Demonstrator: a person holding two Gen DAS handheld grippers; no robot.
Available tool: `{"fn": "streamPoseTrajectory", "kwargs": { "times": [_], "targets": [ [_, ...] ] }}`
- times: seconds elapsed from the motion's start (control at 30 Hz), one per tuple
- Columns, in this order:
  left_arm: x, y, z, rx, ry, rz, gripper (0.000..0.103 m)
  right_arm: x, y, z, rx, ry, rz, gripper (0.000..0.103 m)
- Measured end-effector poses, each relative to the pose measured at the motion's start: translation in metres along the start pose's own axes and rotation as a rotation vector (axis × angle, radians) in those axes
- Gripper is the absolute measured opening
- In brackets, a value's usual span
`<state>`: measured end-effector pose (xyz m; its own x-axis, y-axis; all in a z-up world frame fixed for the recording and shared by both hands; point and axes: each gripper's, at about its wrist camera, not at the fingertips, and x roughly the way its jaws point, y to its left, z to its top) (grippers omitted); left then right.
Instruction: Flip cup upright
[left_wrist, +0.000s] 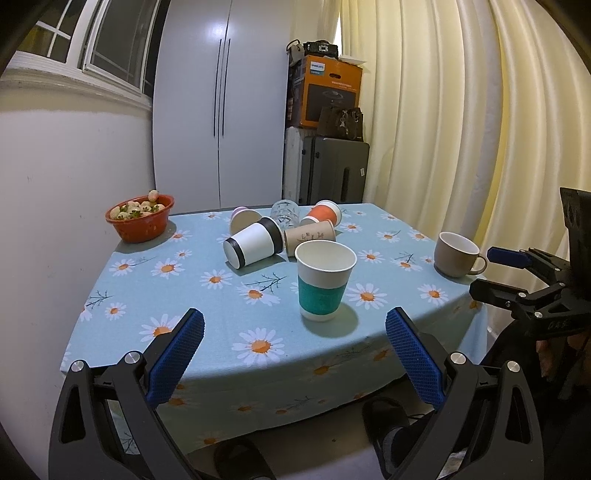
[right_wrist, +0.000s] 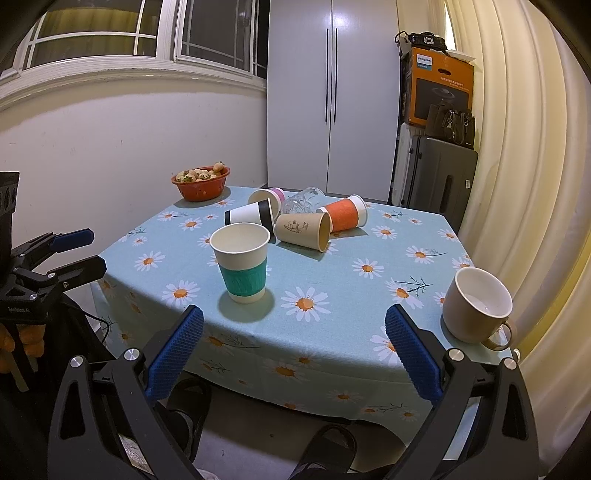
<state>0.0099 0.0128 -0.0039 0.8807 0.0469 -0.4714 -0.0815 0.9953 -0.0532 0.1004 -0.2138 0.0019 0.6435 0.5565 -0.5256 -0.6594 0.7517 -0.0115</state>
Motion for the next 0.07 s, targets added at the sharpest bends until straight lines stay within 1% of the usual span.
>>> {"fn": "streamPoseTrajectory", "kwargs": {
  "times": [0.07],
  "targets": [
    [0.0,-0.0003,-0.0001,-0.003,0.001,0.003,0.096,0.0003,0.0006,0.0001,-0.001,0.001,0.0,0.098]
  ]
}}
